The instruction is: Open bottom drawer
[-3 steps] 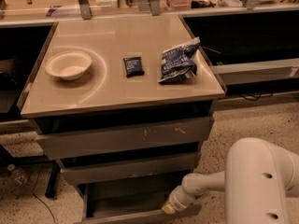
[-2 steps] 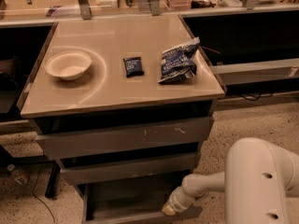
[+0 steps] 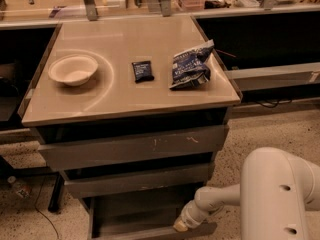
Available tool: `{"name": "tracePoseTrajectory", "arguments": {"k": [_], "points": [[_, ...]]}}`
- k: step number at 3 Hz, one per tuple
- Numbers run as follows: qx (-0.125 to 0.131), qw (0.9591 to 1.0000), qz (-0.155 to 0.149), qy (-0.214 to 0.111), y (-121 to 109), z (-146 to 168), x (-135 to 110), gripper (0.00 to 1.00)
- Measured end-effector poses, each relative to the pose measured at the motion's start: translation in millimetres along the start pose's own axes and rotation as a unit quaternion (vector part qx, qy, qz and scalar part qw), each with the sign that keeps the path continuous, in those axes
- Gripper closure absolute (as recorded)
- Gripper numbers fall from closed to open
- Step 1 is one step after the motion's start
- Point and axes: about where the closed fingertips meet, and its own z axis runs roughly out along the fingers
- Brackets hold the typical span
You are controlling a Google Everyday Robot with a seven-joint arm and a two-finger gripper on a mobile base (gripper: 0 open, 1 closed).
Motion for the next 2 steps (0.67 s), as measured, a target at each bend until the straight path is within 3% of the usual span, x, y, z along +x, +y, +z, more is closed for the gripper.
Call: {"name": "tracePoseTrajectory", "arguments": {"k": [2], "points": [[-0.01, 0.9999, 0.005, 0.008, 12, 1, 10, 1.0]]}}
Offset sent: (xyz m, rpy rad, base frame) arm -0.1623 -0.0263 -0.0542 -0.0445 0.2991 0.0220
